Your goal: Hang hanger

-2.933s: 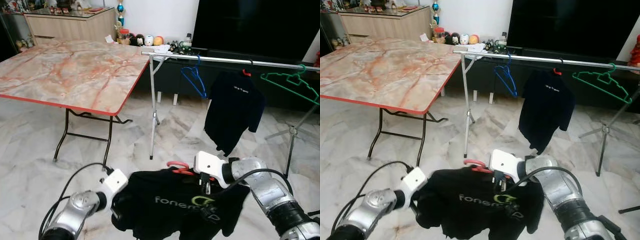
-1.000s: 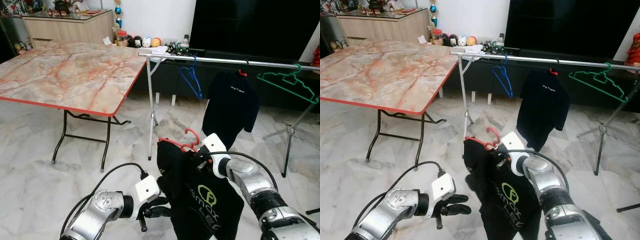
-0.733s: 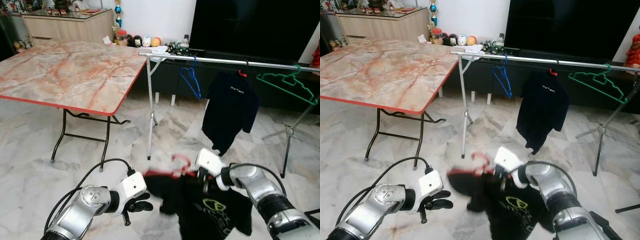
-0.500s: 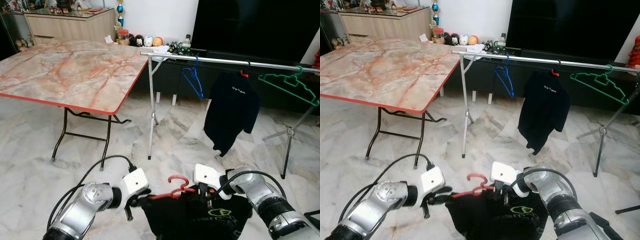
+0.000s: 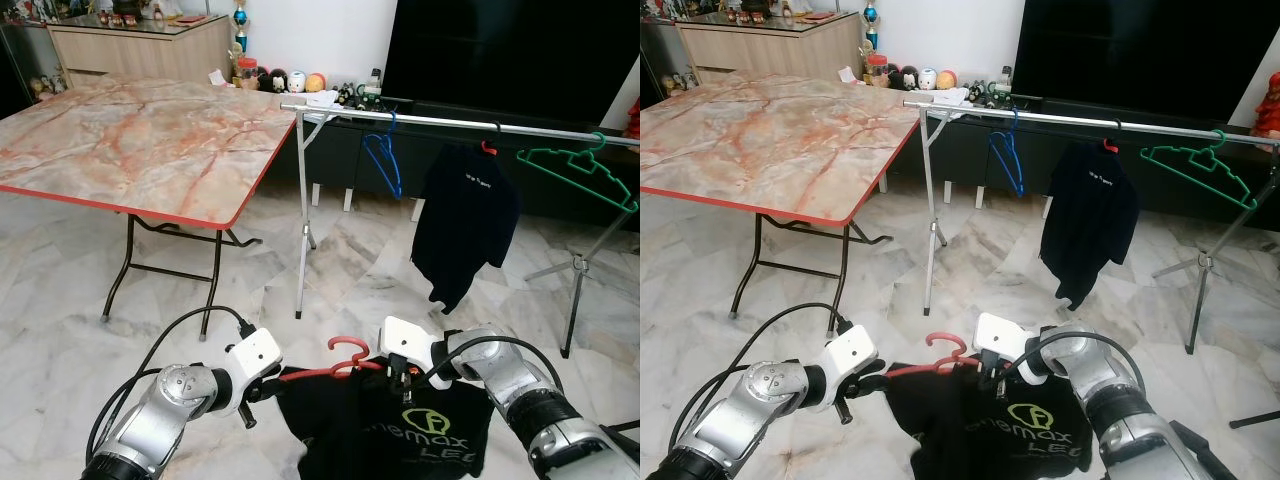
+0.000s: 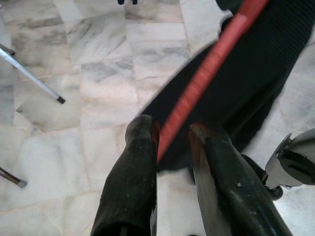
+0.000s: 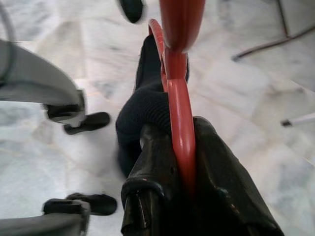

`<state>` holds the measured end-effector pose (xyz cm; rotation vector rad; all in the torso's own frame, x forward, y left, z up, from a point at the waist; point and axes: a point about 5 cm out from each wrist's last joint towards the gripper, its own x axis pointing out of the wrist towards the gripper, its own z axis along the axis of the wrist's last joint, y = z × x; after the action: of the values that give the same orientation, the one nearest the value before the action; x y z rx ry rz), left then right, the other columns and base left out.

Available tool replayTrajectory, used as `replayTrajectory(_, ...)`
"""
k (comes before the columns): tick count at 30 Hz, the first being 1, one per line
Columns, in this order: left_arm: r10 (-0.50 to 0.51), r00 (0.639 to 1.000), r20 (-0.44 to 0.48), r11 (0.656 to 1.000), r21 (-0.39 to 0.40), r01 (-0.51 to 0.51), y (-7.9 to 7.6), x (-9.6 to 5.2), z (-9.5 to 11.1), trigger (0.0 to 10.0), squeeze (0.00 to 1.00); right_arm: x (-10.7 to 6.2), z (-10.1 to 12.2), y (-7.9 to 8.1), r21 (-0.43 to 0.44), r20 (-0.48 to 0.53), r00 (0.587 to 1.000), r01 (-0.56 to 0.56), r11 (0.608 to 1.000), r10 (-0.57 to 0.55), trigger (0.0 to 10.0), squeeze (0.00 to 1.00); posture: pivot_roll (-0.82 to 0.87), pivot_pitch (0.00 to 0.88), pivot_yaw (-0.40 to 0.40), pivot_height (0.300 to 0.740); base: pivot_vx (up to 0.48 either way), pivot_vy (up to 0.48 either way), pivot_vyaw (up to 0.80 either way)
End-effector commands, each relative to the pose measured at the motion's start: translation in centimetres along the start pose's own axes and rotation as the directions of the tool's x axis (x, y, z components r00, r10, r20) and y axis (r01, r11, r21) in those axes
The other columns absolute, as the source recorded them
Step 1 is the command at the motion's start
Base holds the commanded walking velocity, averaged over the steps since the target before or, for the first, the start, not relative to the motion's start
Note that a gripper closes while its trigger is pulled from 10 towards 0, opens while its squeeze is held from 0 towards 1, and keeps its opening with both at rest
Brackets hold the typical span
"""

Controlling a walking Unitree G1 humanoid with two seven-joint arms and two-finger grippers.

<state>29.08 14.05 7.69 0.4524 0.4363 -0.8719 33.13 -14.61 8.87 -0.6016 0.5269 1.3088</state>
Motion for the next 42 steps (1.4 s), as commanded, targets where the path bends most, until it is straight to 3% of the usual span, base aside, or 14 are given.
replayTrajectory(1,-0.028,0.999,0.024,1.0,0.012,0.028,-0.2,0.1,0.5,10.0,0.0,-0.2,0.5,0.1,-0.04,0.019,0.999,-0.025,0.999,0.026,10.0,0.0,0.13,0.0,-0.075,0.74,0.0,0.0,0.0)
replayTrajectory(9,-0.102,0.99,0.092,0.995,0.026,0.101,-0.7,0.7,2.2,10.0,0.0,0.1,0.4,0.5,-0.069,-0.011,0.997,-0.083,0.994,0.082,10.0,0.0,0.13,0.0,-0.075,0.74,0.0,0.0,0.0)
replayTrajectory(11,-0.175,0.98,0.091,0.984,0.046,0.171,-1.5,0.7,2.5,10.0,0.0,0.5,0.7,0.2,-0.086,-0.032,0.997,-0.067,0.994,0.064,10.0,0.0,0.13,0.0,-0.075,0.74,0.0,0.0,0.0)
replayTrajectory(12,-0.187,0.979,0.087,0.982,0.048,0.183,-1.7,0.7,2.4,0.0,0.0,0.7,1.2,0.0,-0.091,-0.024,0.999,-0.051,0.995,0.049,10.0,0.0,0.14,0.0,-0.075,0.74,0.0,0.0,0.0)
replayTrajectory(17,-0.208,0.976,0.065,0.977,0.057,0.204,-2.1,0.7,2.0,0.0,0.0,1.2,1.9,0.2,-0.107,-0.002,0.998,-0.061,0.992,0.062,10.0,0.0,0.14,0.0,-0.07,0.74,0.0,0.0,0.0)
replayTrajectory(19,-0.217,0.975,0.053,0.974,0.071,0.214,-2.3,0.7,1.9,0.4,0.0,1.4,1.9,0.3,-0.111,-0.001,0.998,-0.068,0.992,0.068,10.0,0.0,0.14,0.0,-0.07,0.74,0.0,0.0,0.0)
replayTrajectory(20,-0.212,0.976,0.042,0.974,0.088,0.208,-2.3,0.7,1.8,3.8,0.0,1.5,2.0,0.4,-0.112,0.001,0.998,-0.069,0.991,0.07,10.0,0.0,0.14,0.0,-0.07,0.74,0.0,0.0,0.0)
replayTrajectory(21,-0.208,0.977,0.035,0.974,0.099,0.204,-2.3,0.7,1.7,10.0,0.0,1.5,2.0,0.4,-0.113,0.003,0.997,-0.071,0.991,0.072,10.0,0.0,0.14,0.0,-0.068,0.74,0.0,0.0,0.0)
replayTrajectory(24,-0.203,0.979,0.034,0.977,0.079,0.2,-2.2,0.9,1.6,10.0,0.0,1.8,2.2,0.6,-0.117,0.017,0.996,-0.085,0.989,0.087,10.0,0.0,0.14,0.0,-0.066,0.74,0.0,0.0,0.0)
replayTrajectory(25,-0.205,0.978,0.037,0.976,0.077,0.201,-2.2,0.9,1.6,10.0,0.31,1.8,2.2,0.7,-0.119,0.019,0.996,-0.088,0.989,0.091,10.0,0.0,0.14,0.0,-0.066,0.74,0.0,0.0,0.0)
replayTrajectory(26,-0.195,0.98,0.043,0.979,0.069,0.192,-2.1,1.0,1.7,10.0,1.0,1.9,2.2,0.8,-0.122,0.02,0.995,-0.095,0.988,0.098,10.0,0.0,0.13,0.0,-0.061,0.74,0.0,0.0,0.0)
replayTrajectory(38,-0.234,0.972,0.001,0.967,0.1,0.233,-2.7,1.3,1.4,10.0,1.0,2.0,2.6,0.9,-0.134,0.038,0.994,-0.098,0.986,0.104,10.0,0.0,0.13,0.0,-0.052,0.74,0.0,0.0,0.0)
replayTrajectory(42,-0.29,0.957,0.013,0.954,0.084,0.288,-3.2,1.1,1.5,10.0,1.0,2.1,2.8,0.8,-0.14,0.042,0.994,-0.094,0.986,0.1,10.0,0.0,0.13,0.0,-0.049,0.74,0.0,0.0,0.0)
